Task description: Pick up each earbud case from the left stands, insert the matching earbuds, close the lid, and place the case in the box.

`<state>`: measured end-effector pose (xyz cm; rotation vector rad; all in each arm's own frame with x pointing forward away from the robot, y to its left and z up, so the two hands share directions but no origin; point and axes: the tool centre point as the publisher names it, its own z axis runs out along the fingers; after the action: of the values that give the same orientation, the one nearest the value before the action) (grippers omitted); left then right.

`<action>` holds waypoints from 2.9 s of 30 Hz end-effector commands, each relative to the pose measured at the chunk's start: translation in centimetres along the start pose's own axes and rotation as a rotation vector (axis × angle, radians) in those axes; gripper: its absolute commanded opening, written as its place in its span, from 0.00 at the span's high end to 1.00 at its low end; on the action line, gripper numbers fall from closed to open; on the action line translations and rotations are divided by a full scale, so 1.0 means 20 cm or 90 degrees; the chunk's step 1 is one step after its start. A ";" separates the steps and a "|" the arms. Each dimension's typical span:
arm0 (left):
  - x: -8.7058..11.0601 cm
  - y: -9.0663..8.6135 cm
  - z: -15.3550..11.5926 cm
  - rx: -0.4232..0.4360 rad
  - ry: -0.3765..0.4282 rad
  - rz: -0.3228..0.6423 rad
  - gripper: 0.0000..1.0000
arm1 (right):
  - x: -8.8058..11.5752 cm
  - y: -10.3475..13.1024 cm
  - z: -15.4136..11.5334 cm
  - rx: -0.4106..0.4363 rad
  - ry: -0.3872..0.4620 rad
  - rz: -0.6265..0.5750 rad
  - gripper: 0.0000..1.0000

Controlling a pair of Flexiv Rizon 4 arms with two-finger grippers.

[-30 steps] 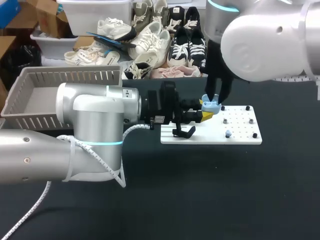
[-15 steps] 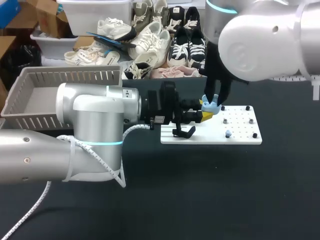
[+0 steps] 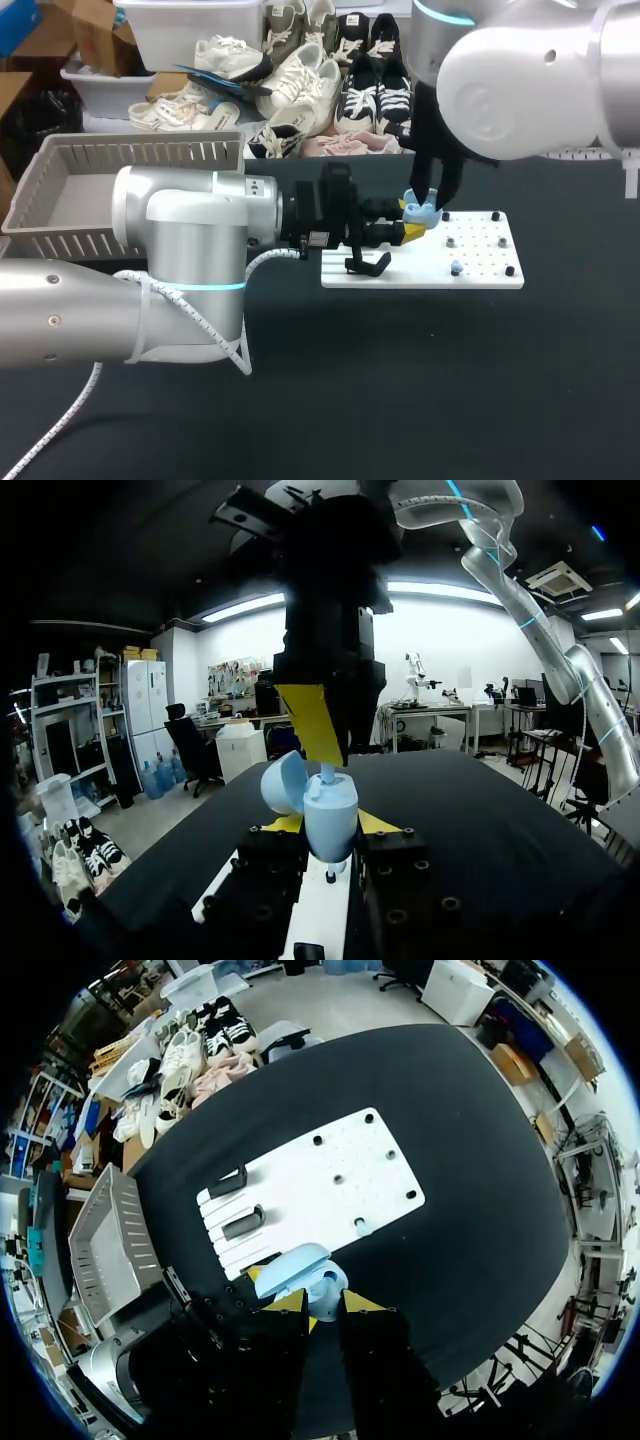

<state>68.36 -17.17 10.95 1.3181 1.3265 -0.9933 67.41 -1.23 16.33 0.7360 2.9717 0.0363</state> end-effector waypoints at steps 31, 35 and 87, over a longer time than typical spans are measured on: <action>0.00 0.00 0.00 -0.002 -0.002 0.001 1.00 | 0.01 0.01 0.05 0.002 0.019 0.005 1.00; 0.00 0.00 0.00 -0.002 -0.002 0.001 1.00 | 0.02 0.01 0.06 0.003 0.021 0.004 1.00; 0.00 0.00 0.00 -0.002 -0.002 0.001 1.00 | 0.14 -0.16 -0.06 0.001 -0.046 -0.066 0.62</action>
<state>68.34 -17.16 10.97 1.3184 1.3260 -0.9939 65.36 -2.13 16.83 0.5995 2.9896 -0.0134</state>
